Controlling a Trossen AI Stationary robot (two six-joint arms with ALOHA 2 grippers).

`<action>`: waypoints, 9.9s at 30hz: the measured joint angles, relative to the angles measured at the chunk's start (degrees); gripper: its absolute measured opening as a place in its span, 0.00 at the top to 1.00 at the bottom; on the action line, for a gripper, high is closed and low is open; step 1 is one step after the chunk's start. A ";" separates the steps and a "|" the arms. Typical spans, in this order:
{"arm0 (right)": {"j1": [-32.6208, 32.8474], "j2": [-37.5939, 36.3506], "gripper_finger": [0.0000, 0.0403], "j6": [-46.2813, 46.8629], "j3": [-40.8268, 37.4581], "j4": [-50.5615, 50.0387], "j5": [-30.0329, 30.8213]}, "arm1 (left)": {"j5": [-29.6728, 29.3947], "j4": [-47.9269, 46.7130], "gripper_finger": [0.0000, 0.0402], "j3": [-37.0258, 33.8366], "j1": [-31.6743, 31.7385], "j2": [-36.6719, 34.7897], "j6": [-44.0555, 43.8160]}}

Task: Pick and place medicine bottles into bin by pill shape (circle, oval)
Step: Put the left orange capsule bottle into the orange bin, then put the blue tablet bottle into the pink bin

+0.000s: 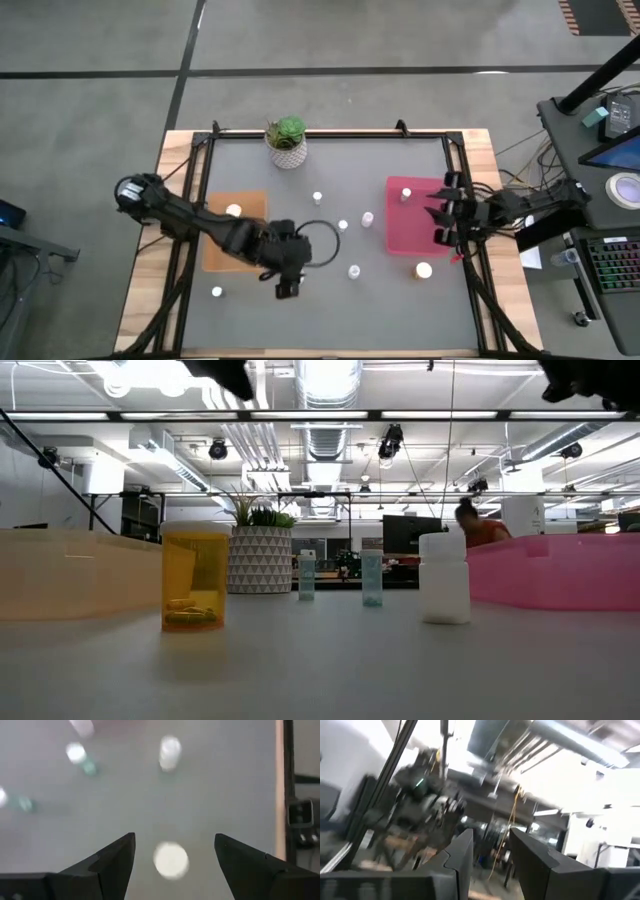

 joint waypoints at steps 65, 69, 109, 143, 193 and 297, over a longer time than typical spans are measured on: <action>-1.03 -3.19 0.73 -4.04 0.09 -1.28 5.07 | -1.07 10.29 0.40 -12.52 -3.13 9.62 -0.52; -1.03 -3.19 0.73 -4.04 0.09 -1.28 5.07 | -1.07 10.22 0.48 -12.52 -3.13 9.63 -0.52; -1.01 -3.19 0.73 -3.66 0.09 -1.96 6.65 | -5.23 -12.58 0.50 -20.19 8.87 -23.42 2.92; -1.01 -3.19 0.73 -3.84 0.09 -1.96 6.75 | -3.76 -1.89 0.49 -39.14 28.69 -21.48 13.31; -1.01 -3.19 0.73 -3.69 0.09 -2.15 8.56 | -1.79 -0.85 0.33 -34.08 28.83 -19.12 22.03; -26.98 92.95 0.38 22.82 81.92 -69.56 -11.55 | -12.59 67.82 0.33 -64.12 17.18 -57.93 54.82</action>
